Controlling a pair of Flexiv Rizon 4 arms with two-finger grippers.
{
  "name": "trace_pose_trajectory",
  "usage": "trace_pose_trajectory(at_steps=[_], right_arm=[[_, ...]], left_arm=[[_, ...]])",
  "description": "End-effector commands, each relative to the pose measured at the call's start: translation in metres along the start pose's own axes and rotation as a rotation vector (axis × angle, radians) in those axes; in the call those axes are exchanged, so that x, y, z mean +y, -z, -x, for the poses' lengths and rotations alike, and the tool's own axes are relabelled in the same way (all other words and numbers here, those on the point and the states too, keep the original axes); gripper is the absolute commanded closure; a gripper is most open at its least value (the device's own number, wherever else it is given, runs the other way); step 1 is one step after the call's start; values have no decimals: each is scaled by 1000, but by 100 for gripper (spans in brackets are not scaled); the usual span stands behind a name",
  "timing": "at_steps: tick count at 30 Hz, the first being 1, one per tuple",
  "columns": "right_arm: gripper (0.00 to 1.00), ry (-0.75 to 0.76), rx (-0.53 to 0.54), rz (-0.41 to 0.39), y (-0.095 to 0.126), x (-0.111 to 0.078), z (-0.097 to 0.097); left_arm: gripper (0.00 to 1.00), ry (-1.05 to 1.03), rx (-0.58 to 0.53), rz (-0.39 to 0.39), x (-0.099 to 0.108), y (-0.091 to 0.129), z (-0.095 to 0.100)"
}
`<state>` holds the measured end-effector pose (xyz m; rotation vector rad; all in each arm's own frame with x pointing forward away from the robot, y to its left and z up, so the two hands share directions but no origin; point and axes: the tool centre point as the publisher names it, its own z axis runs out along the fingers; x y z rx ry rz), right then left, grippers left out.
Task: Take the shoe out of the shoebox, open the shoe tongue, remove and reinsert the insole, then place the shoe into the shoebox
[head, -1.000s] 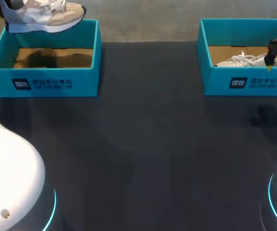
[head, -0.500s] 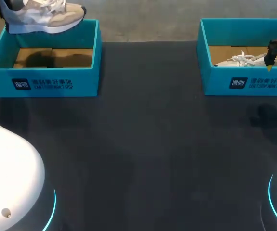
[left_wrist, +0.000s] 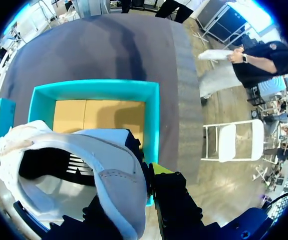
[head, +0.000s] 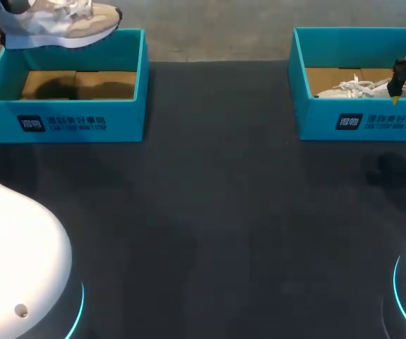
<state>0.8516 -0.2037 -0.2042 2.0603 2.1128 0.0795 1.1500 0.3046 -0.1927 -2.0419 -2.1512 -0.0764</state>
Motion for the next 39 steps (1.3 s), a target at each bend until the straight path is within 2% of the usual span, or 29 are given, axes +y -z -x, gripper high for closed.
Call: trace_pose_trajectory(at_steps=[1, 5, 13, 25, 34, 35, 39], right_arm=[[0, -1, -1, 2, -1, -1, 0], [0, -1, -1, 2, -1, -1, 0], [0, -1, -1, 2, -1, -1, 0], [0, -1, -1, 2, -1, -1, 0], [0, -1, -1, 2, -1, -1, 0], [0, -1, -1, 2, -1, -1, 0], [0, -1, -1, 2, -1, -1, 0]], left_arm=[[100, -1, 9, 19, -15, 6, 0], [100, 19, 20, 9, -28, 7, 3], [100, 38, -3, 42, -58, 16, 18], [100, 27, -31, 67, -118, 39, 40], [100, 32, -18, 95, -170, 44, 73], [100, 32, -18, 95, -170, 44, 73], [100, 16, -23, 100, -199, 47, 96]])
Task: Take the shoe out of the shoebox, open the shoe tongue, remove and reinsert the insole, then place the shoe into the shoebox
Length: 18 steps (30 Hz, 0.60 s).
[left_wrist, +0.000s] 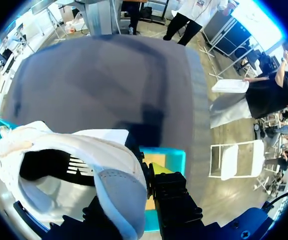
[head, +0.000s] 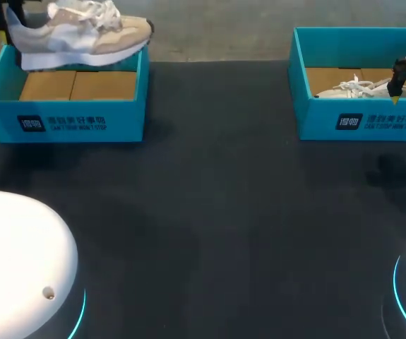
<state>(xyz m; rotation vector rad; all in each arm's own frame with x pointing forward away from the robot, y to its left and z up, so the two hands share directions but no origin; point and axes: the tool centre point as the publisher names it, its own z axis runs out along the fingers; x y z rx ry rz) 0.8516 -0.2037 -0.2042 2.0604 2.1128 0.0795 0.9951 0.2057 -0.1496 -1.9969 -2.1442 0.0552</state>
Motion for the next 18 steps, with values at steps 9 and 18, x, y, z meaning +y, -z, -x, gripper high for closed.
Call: trace_pose_trajectory(at_steps=[9, 18], right_arm=[[0, -1, -1, 2, 0, -1, 0], [0, -1, -1, 2, 0, -1, 0]], left_arm=[[100, -8, 22, 193, -91, -7, 52], [100, -12, 36, 212, -141, -10, 91]])
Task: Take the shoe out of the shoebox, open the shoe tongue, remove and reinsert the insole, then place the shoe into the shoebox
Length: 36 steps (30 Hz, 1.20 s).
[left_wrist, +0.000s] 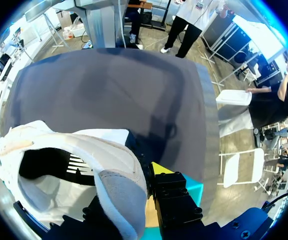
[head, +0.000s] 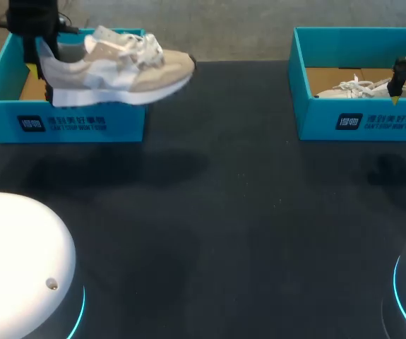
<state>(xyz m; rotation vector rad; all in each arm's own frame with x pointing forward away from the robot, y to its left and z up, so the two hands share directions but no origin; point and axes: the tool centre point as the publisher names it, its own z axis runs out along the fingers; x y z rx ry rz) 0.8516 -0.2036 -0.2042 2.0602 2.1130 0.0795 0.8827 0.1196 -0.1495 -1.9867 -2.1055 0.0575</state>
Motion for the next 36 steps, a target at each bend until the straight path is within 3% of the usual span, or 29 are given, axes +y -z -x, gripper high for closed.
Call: trace_pose_trajectory(at_steps=[1, 18, 25, 36], right_arm=[[0, -1, -1, 2, -1, -1, 0], [0, -1, -1, 2, -1, -1, 0], [0, -1, -1, 2, -1, -1, 0], [0, -1, -1, 2, -1, -1, 0]], left_arm=[[100, 3, 12, 238, -29, -1, 17], [100, -27, -4, 238, -111, -20, 76], [100, -34, -5, 227, -126, -28, 95], [100, -43, -9, 205, -132, -43, 116]])
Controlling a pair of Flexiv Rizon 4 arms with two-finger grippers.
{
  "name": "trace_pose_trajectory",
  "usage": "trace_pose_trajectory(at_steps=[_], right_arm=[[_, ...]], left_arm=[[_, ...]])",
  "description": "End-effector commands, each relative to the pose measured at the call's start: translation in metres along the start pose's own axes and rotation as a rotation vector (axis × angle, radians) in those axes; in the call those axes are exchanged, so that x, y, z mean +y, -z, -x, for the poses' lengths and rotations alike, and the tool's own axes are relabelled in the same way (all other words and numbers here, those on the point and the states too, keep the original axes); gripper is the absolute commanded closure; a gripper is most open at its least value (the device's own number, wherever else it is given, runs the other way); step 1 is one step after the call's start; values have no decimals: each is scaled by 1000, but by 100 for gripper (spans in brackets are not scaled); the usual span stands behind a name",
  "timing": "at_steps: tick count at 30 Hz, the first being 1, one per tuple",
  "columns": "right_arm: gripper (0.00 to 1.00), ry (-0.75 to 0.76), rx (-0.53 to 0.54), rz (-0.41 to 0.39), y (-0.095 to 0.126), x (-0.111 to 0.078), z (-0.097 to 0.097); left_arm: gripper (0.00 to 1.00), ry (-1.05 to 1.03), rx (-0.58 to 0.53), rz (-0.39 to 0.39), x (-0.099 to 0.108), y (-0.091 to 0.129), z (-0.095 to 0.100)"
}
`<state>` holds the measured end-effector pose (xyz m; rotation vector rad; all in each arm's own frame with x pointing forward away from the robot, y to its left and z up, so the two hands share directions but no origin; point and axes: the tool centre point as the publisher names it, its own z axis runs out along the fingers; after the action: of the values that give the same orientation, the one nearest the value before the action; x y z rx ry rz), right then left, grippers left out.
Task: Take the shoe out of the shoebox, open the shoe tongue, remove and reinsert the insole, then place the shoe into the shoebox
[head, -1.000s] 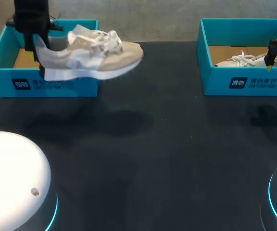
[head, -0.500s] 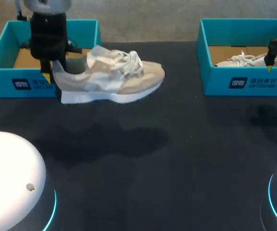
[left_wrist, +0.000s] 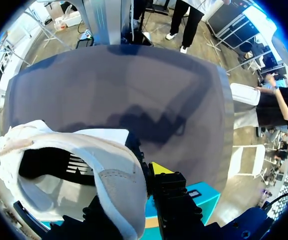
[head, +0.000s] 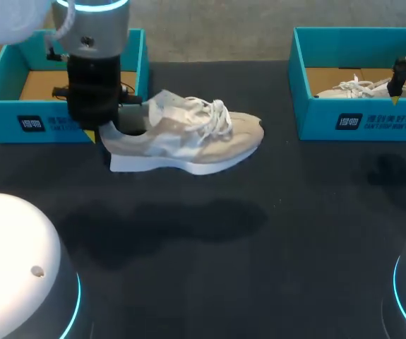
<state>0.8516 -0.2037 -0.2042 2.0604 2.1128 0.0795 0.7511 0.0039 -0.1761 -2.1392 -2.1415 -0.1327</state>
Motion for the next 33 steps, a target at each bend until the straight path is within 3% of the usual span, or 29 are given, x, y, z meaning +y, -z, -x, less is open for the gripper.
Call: trace_pose_trajectory(at_steps=[1, 16, 17, 19, 33], right_arm=[[0, -1, -1, 2, -1, -1, 0], [0, -1, -1, 2, -1, -1, 0], [0, -1, -1, 2, -1, -1, 0], [0, -1, -1, 2, -1, -1, 0], [0, -1, -1, 2, -1, -1, 0]], left_arm=[[100, 6, -4, 10, -3, -7, 5], [100, -9, -20, -19, -9, -39, 32], [100, -12, -7, -38, -7, -52, 38], [100, -14, -13, -39, -7, -53, 39], [100, -16, 10, -54, 11, -132, 62]])
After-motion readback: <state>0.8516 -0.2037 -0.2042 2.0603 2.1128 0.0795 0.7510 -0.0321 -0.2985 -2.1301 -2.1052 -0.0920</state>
